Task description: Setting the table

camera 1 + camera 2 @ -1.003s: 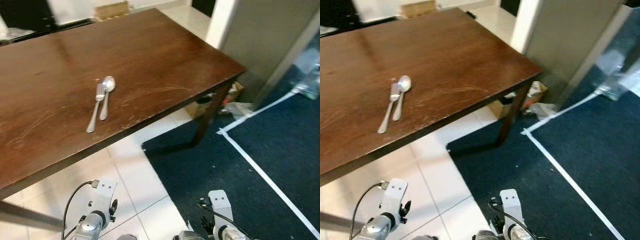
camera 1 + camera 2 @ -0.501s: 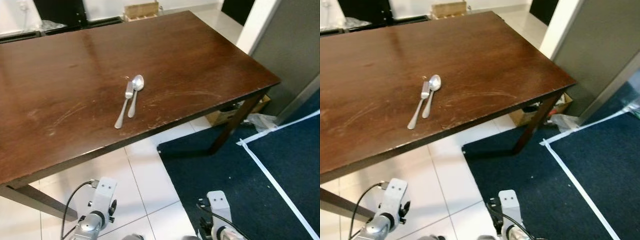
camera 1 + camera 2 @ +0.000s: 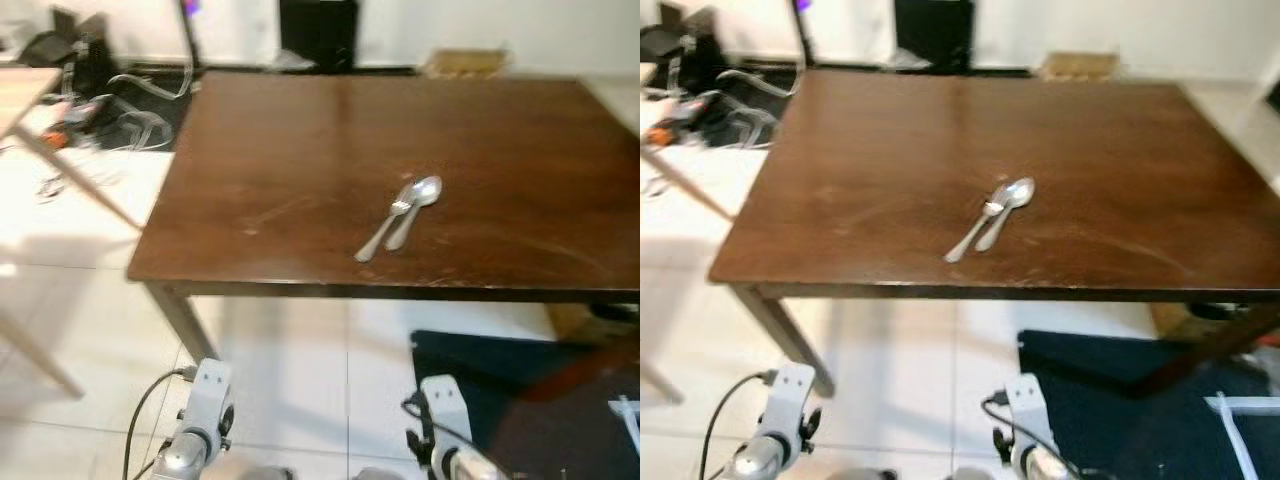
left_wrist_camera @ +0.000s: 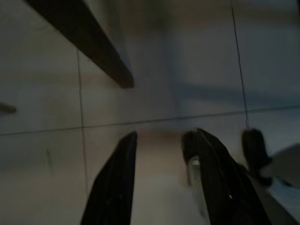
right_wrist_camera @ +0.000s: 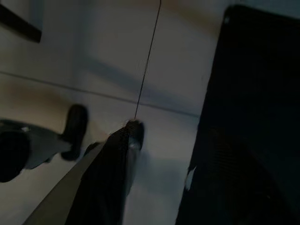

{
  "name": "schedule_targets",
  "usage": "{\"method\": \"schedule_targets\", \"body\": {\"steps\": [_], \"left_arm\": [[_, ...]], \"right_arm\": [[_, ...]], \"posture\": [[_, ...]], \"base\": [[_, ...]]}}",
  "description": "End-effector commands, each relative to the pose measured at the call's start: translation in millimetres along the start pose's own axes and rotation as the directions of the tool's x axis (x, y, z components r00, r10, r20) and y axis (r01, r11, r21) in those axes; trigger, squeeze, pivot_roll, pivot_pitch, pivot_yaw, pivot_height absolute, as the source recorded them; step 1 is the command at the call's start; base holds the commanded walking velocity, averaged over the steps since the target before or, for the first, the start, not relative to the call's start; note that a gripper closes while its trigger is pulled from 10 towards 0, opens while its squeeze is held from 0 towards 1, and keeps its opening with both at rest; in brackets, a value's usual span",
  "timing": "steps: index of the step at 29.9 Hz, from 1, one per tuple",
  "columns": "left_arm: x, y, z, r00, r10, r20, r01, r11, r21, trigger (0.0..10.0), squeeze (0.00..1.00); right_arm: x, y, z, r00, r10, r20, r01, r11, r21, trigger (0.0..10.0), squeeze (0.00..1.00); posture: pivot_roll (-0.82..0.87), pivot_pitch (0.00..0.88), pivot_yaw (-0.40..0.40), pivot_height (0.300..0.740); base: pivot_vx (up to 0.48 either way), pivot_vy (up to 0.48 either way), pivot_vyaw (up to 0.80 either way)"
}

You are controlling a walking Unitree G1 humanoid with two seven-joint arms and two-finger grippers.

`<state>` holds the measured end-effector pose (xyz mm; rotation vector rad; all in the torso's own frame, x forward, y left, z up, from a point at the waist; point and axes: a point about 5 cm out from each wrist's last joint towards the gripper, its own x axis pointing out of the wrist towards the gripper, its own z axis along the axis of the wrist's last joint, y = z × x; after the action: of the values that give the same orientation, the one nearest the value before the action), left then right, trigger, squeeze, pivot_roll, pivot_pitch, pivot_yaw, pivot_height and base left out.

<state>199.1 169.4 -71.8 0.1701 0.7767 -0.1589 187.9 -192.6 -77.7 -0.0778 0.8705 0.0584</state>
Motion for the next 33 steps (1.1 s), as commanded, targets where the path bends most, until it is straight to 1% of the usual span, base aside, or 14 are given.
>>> {"method": "schedule_targets", "body": {"steps": [1, 3, 8, 15, 16, 18, 27, 31, 33], "left_arm": [[1.9, -2.3, 5, 1.0, -0.013, 0.009, 0.013, 1.0, 0.015, 10.0, 0.0], [2.3, -1.9, 6, 1.0, -0.018, 0.009, 0.017, 1.0, 0.02, 10.0, 0.0], [2.6, -2.9, 7, 0.999, -0.043, 0.003, 0.043, 0.999, 0.027, 10.0, 0.0], [3.2, -4.3, 7, 0.999, -0.052, -0.001, 0.052, 0.998, 0.026, 10.0, 0.0], [3.1, -4.2, 7, 0.999, -0.037, 0.001, 0.037, 0.999, 0.005, 10.0, 0.0], [3.1, -4.1, 7, 1.0, -0.029, 0.002, 0.029, 1.0, -0.006, 10.0, 0.0], [2.3, -2.3, 7, 1.0, -0.027, 0.014, 0.027, 0.999, 0.019, 10.0, 0.0], [1.0, 0.9, 5, 1.0, -0.025, 0.02, 0.024, 0.999, 0.027, 10.0, 0.0], [-1.3, 5.6, 1, 1.0, -0.014, 0.02, 0.013, 0.999, 0.032, 10.0, 0.0]], "right_arm": [[-3.3, -3.3, -13, 0.999, -0.026, -0.039, 0.028, 0.999, 0.034, 10.0, 0.0], [-3.5, -3.5, -13, 0.999, -0.029, -0.041, 0.03, 0.999, 0.017, 10.0, 0.0], [-3.7, -1.9, -15, 0.999, -0.03, -0.043, 0.031, 0.999, 0.019, 10.0, 0.0], [-4.1, -2.3, -16, 0.998, -0.031, -0.046, 0.032, 0.999, 0.022, 10.0, 0.0], [-4.3, -3.0, -16, 0.998, -0.033, -0.047, 0.034, 0.999, 0.021, 10.0, 0.0], [-4.3, -3.5, -16, 0.998, -0.034, -0.047, 0.035, 0.999, 0.021, 10.0, 0.0], [-4.5, -7.7, -13, 0.999, -0.032, -0.037, 0.032, 0.999, 0.011, 10.0, 0.0], [-3.4, -5.7, -10, 1.0, -0.013, -0.025, 0.013, 1.0, -0.011, 10.0, 0.0], [-1.6, -3.6, -1, 0.999, 0.036, 0.003, -0.036, 0.998, -0.059, 10.0, 0.0]], "posture": [[0.02, 0.024, 0.012, 0.74], [0.02, 0.025, 0.013, 0.74], [0.01, 0.036, 0.015, 0.74], [0.01, 0.044, 0.012, 0.74], [0.0, 0.046, 0.011, 0.74], [0.0, 0.046, 0.01, 0.74], [0.0, 0.054, -0.002, 0.74], [0.0, 0.059, -0.006, 0.74], [0.01, 0.062, -0.008, 0.74]], "base": [[0.0, 0.0, 0.0], [0.0, 0.0, 0.0], [0.0, 0.0, 0.0], [0.0, -0.457, 0.0], [0.0, 0.0, 0.0], [0.0, 0.0, 0.0], [0.0, 0.0, 0.0], [0.0, 0.0, 0.0], [0.0, 0.0, 0.0]]}}
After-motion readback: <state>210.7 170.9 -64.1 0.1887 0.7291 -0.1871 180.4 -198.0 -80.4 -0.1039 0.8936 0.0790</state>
